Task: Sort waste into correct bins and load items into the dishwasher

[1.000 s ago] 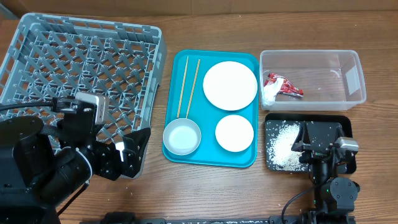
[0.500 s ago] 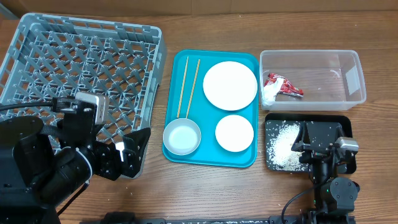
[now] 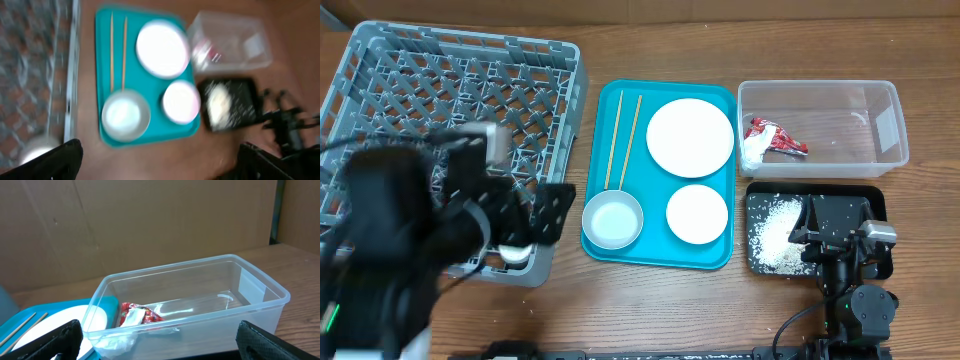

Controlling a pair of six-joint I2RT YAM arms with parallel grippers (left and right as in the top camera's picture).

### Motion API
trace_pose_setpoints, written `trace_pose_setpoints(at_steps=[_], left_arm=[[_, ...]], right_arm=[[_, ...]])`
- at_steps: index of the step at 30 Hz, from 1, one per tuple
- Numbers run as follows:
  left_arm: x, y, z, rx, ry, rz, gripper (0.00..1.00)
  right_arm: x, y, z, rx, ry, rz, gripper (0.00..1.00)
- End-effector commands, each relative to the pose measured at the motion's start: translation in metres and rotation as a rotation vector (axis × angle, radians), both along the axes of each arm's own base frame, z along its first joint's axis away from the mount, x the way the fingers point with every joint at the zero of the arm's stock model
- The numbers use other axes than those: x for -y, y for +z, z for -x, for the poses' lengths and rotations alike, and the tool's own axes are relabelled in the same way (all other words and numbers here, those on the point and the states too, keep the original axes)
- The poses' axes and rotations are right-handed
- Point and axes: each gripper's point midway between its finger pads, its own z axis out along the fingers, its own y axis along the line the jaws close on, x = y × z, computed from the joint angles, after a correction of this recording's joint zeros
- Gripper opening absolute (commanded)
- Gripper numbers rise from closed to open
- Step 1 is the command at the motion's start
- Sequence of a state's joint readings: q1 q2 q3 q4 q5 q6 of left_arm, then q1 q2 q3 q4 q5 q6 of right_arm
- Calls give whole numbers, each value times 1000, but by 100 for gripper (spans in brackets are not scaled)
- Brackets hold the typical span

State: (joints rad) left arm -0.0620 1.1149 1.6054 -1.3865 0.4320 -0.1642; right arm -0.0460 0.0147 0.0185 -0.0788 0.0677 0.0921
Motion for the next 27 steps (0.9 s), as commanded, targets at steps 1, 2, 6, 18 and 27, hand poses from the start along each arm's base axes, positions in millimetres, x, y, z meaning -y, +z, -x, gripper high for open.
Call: trace_pose_setpoints(at_steps=[1,2,6,18,27], left_arm=[[6,-74,-27,-233,-1,-92,93],[12,-89,-36,-261,-19,-121,91],[20,-143,-78,-318,-15,-289,83],[60,-283,-164,-364,-59,-406,60],[58,-346,-175,-420,-54,-455,42]], right_arm=[[1,-1,0,7,-8,8,100],[1,-1,0,7,-8,8,100],[1,-1,0,7,-8,8,100],[1,-1,0,7,-8,8,100],[1,-1,0,7,-8,8,100]])
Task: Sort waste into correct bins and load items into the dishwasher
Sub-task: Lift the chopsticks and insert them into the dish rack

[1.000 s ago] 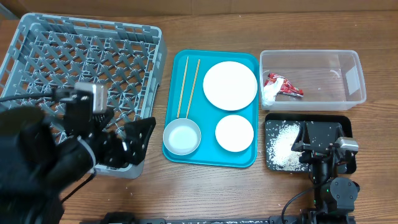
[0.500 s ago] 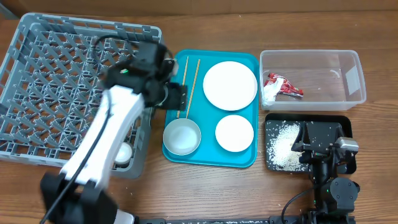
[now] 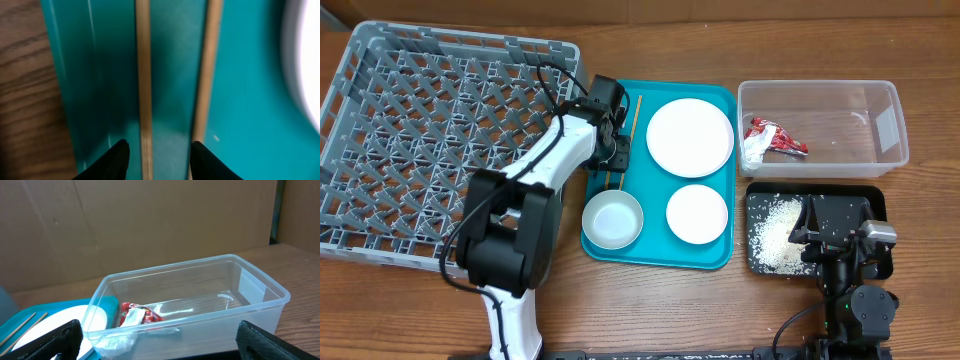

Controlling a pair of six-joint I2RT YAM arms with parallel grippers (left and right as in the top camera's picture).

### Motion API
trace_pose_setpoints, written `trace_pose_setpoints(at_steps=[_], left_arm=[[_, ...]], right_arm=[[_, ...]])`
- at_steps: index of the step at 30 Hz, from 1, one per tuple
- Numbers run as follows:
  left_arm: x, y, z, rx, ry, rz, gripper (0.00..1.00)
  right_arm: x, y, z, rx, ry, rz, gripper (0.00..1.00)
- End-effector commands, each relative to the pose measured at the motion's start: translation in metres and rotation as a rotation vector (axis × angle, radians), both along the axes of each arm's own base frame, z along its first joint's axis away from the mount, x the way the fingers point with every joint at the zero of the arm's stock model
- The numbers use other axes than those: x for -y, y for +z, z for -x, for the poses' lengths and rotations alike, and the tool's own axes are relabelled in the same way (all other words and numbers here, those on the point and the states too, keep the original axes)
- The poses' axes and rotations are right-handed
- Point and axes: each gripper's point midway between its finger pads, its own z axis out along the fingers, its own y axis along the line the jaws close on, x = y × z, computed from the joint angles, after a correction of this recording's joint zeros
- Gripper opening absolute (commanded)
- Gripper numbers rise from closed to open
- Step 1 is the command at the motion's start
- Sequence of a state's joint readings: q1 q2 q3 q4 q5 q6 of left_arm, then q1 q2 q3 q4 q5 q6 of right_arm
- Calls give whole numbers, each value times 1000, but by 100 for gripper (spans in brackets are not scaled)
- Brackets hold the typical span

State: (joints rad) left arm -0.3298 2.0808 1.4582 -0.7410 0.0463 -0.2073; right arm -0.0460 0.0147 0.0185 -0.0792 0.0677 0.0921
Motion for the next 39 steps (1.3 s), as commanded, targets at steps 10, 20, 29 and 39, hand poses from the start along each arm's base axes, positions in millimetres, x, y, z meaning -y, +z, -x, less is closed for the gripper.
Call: trace_pose_setpoints(at_steps=[10,20,29,39], left_arm=[[-2,38,-10,-4,56,-8,4],[-62,197,-1,166,61,-40,4],[-131,162,13,30,10,-193,4],[-127,106,13,-119,-5,-167,12]], right_arm=[[1,-1,0,7,-8,8,100],[1,-1,0,7,-8,8,100],[1,-1,0,7,-8,8,100],[1,-1,0,7,-8,8,100]])
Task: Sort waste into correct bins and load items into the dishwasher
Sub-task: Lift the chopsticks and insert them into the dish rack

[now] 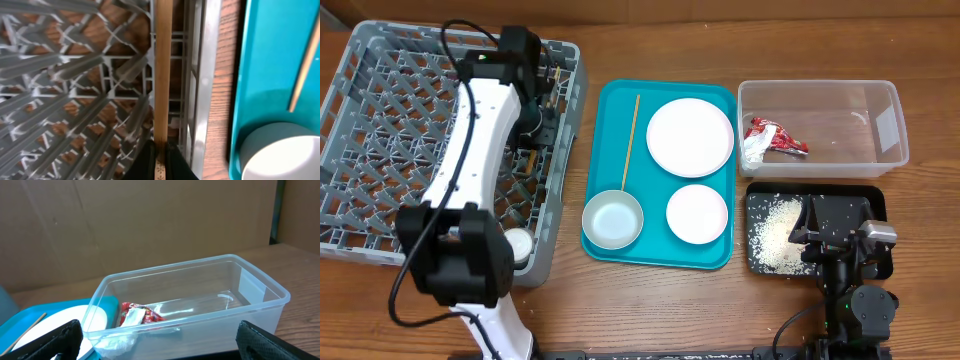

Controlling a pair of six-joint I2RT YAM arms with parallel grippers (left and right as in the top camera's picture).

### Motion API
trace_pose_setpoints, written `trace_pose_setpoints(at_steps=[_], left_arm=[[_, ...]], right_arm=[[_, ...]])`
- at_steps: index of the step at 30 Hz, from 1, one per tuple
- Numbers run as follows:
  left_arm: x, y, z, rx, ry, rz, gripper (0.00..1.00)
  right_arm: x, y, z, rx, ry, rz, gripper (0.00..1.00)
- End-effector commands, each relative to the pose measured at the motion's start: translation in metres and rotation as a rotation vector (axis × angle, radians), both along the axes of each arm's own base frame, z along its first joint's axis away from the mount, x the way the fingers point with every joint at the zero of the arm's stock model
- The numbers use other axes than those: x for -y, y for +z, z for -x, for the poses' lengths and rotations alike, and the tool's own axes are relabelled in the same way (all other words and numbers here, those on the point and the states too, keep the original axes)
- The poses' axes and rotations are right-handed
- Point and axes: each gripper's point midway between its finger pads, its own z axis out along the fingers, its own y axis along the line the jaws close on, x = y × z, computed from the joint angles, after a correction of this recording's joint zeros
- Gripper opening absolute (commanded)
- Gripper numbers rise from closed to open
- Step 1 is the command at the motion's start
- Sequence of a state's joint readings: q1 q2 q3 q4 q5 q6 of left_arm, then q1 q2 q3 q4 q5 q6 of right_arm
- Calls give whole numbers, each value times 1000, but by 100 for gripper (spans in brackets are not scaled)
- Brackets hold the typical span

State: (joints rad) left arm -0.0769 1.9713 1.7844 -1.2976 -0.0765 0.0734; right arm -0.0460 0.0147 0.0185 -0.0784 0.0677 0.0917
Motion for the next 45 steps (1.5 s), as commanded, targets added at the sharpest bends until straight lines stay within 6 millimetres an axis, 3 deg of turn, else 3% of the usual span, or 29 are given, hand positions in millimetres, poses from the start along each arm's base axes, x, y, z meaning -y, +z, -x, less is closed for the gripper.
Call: trace_pose_setpoints(at_steps=[1,5,6,7,10,13,16,20,27,30,33,35,37,39,40,43,45], left_arm=[[2,-15,1,-40,35,15,25],[3,-22,-3,-37,111,19,34],[4,-19,-4,-29,130,25,40],[6,-13,-4,-20,147,37,55],[22,9,-7,9,149,125,66],[49,33,-13,59,110,240,67],[76,40,-18,99,38,286,67],[98,19,-24,121,-36,191,66],[142,-51,-34,68,-108,157,64],[161,-91,-29,2,-210,147,62],[162,-125,-20,-65,-218,93,56],[160,-140,-15,-100,-189,79,47],[159,-147,-12,-120,-156,74,31],[158,-146,-11,-125,-125,73,11],[157,-143,-11,-126,-115,73,6],[157,-124,-13,-125,-108,73,4],[154,-97,-17,-106,-104,73,4]], right_arm=[[1,-1,0,6,-8,7,100],[1,-1,0,6,-8,7,100],[1,-1,0,6,-8,7,100],[1,-1,0,6,-8,7,100],[1,-1,0,6,-8,7,100],[1,-1,0,6,-8,7,100],[1,-1,0,6,-8,7,100],[1,-1,0,6,-8,7,100],[1,-1,0,6,-8,7,100],[1,-1,0,6,-8,7,100],[1,-1,0,6,-8,7,100],[1,-1,0,6,-8,7,100],[1,-1,0,6,-8,7,100],[1,-1,0,6,-8,7,100],[1,-1,0,6,-8,7,100],[1,-1,0,6,-8,7,100],[1,-1,0,6,-8,8,100]])
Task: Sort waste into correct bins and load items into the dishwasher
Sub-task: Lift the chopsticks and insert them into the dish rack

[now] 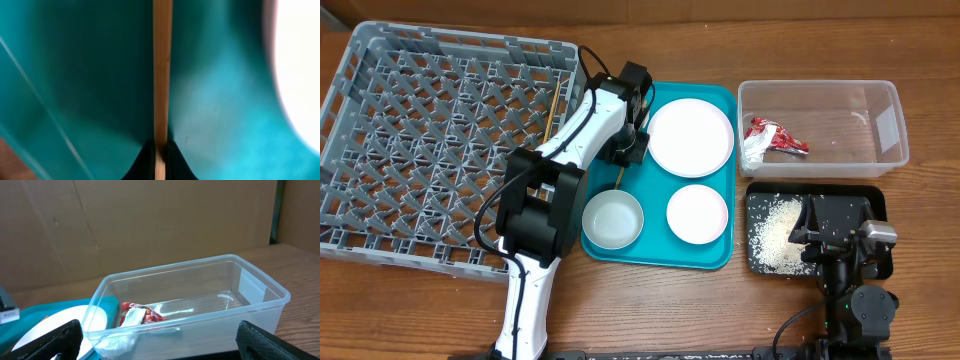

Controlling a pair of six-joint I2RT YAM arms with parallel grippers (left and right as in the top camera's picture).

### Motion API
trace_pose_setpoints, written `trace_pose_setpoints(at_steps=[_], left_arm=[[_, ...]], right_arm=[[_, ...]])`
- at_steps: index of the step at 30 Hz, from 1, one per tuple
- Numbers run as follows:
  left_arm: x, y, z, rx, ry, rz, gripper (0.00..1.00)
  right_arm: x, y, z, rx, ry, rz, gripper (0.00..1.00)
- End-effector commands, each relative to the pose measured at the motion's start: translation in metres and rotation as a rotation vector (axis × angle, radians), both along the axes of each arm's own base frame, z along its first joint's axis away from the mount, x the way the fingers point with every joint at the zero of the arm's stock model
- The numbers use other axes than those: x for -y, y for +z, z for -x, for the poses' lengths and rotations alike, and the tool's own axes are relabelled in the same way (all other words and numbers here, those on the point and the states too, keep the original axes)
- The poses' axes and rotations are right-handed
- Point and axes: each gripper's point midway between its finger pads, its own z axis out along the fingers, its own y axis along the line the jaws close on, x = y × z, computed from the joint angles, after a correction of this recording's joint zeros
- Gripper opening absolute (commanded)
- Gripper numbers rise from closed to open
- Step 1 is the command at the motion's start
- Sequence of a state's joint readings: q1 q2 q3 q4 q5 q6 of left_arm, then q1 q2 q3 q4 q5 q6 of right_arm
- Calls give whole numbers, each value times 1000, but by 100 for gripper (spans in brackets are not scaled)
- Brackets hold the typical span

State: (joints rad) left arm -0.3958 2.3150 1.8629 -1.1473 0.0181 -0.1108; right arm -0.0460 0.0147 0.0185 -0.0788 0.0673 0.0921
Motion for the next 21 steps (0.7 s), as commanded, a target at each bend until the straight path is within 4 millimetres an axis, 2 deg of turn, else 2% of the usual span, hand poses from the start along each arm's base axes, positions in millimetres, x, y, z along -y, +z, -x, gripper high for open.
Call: trace_pose_setpoints(at_steps=[1,6,8,11,13,16,21], left_arm=[[-3,34,-12,41,38,-2,4],[-30,124,-23,192,57,-27,4],[-43,159,-22,259,-7,-24,4],[-73,192,-15,313,-22,-81,4],[-96,202,-8,312,11,-135,4],[-118,200,0,263,61,-139,4],[-145,160,10,139,120,-137,4]], right_arm=[[1,-1,0,7,-8,8,100],[1,-1,0,7,-8,8,100],[1,-1,0,7,-8,8,100],[1,-1,0,7,-8,8,100],[1,-1,0,6,-8,8,100],[1,-1,0,6,-8,8,100],[1,-1,0,7,-8,8,100]])
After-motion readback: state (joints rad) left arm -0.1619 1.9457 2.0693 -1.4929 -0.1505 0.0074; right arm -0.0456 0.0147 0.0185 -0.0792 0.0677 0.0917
